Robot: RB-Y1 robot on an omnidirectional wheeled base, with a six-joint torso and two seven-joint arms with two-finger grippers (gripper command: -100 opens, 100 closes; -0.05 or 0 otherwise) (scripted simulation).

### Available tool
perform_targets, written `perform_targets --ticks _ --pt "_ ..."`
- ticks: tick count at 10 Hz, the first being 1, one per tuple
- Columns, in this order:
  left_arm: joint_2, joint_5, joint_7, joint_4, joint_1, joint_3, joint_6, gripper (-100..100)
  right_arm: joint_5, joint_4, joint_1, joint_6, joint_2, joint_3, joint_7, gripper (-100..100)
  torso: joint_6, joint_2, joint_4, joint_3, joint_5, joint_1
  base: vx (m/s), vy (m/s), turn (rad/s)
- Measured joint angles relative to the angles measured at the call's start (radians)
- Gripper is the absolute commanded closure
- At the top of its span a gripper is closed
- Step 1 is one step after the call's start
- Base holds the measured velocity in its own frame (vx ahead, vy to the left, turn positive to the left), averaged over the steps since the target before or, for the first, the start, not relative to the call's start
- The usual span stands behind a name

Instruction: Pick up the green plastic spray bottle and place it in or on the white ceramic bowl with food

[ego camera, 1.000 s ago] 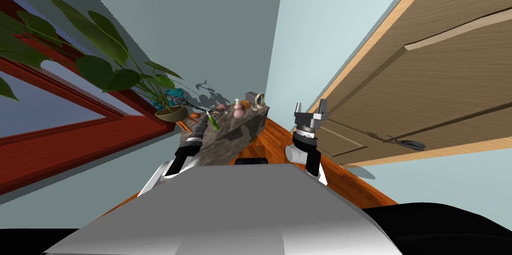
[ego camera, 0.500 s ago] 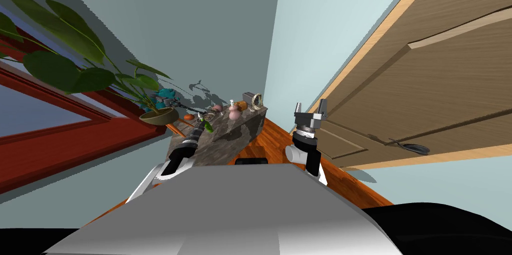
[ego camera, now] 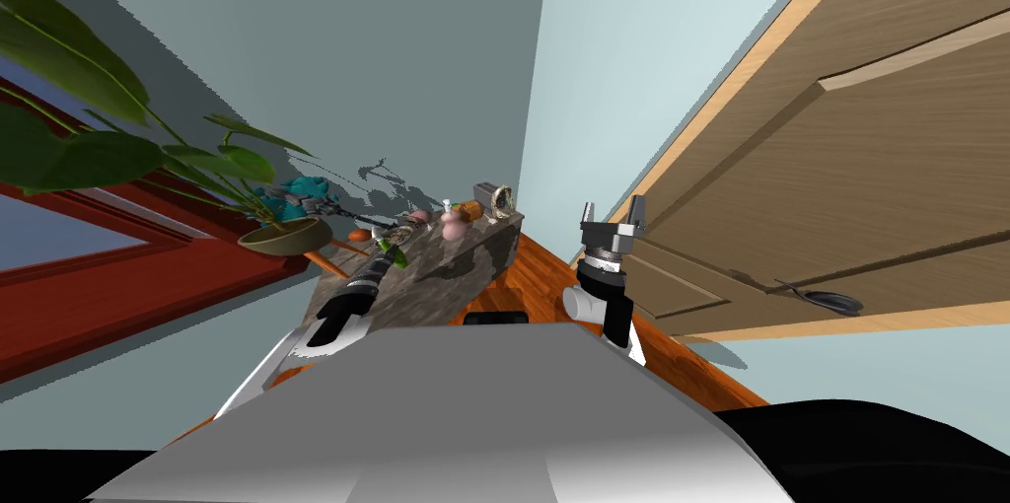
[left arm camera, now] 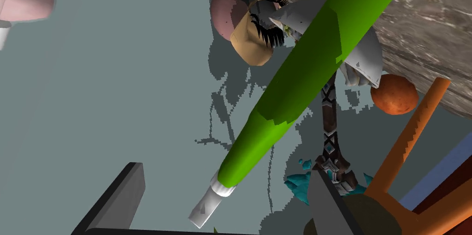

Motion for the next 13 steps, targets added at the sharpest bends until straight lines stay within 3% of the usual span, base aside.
perform_targets --ticks 3,7,12,13 --pt "0.051 -0.019 -0.031 0.014 0.004 0.028 0.080 -100 0.000 0.000 0.000 0.000 0.000 0.000 0.000 0 0.000 0.000 0.000 0.000 0.000 0.000 0.063 -0.089 -0.001" --pt "0.120 -0.045 -0.071 0.074 0.008 0.076 0.154 -100 0.000 0.000 0.000 0.000 0.000 0.000 0.000 0 0.000 -0.001 0.000 0.000 0.000 -0.001 0.078 -0.110 0.000" --pt "0.170 -0.088 -0.124 0.121 0.015 0.122 0.255 -100 0.000 0.000 0.000 0.000 0.000 0.000 0.000 0 0.000 0.000 0.000 0.000 0.000 0.000 0.058 -0.082 0.000" --pt "0.170 -0.089 -0.126 0.122 0.016 0.123 0.259 0 0.000 0.000 0.000 0.000 0.000 0.000 0.000 0 0.000 0.002 0.000 0.001 0.000 0.002 0.005 -0.008 0.001"
